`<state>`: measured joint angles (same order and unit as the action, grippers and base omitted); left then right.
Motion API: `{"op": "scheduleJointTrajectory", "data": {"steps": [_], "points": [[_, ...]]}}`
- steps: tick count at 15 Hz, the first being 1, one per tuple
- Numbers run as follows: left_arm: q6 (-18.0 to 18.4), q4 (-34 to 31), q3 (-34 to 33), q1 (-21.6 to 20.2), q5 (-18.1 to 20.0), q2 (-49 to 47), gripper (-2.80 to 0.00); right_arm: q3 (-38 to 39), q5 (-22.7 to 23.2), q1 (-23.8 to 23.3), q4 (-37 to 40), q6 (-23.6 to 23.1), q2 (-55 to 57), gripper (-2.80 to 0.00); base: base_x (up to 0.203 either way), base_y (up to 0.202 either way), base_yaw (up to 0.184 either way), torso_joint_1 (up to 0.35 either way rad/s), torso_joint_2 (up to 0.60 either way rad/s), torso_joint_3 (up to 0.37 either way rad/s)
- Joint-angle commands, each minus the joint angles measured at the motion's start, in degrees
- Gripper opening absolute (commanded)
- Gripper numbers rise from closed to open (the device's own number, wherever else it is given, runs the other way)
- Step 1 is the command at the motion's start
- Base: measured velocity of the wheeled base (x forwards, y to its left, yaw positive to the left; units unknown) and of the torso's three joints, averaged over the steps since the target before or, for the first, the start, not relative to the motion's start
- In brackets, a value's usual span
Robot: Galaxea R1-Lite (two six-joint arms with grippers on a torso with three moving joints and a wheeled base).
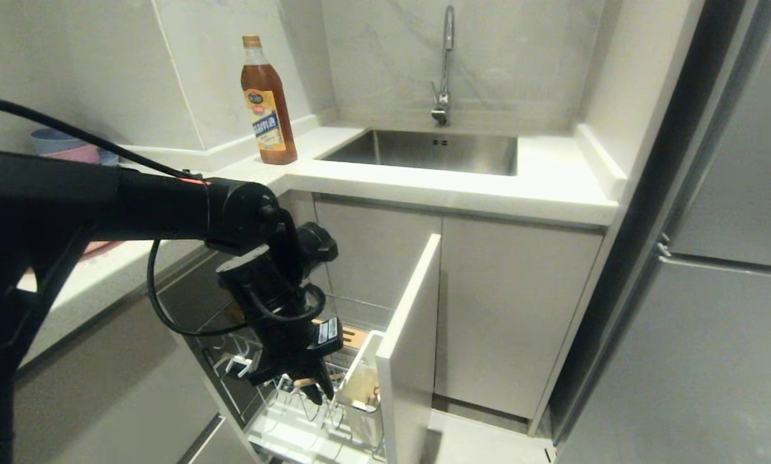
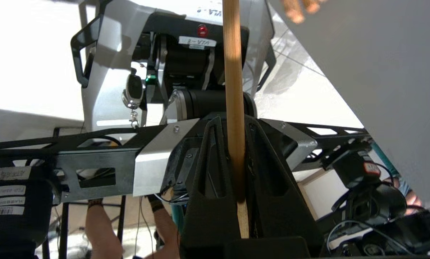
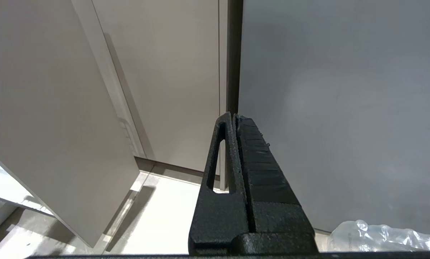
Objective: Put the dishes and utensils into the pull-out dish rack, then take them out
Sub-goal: Pick up the chopsticks and place it in the cupboard
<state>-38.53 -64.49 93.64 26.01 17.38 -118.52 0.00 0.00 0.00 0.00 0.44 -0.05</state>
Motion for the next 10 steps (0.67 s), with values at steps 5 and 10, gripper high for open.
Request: {"op": "scheduleJointTrajectory", "data": {"steps": [5,10], "points": [[-0.2,-0.4,-0.8,1.6,0.4,1.4,-2.8,0.0,0.0,0.0,0.0,0.0,0.0,-2.8,0.0,0.0,0.0,0.0,0.0,0.0],[-0.1,0.2,-0.5,2.7,3.2,-2.2,-2.8,0.0,0.0,0.0,0.0,0.0,0.0,-2.8,0.0,0.0,0.0,0.0,0.0,0.0]]}}
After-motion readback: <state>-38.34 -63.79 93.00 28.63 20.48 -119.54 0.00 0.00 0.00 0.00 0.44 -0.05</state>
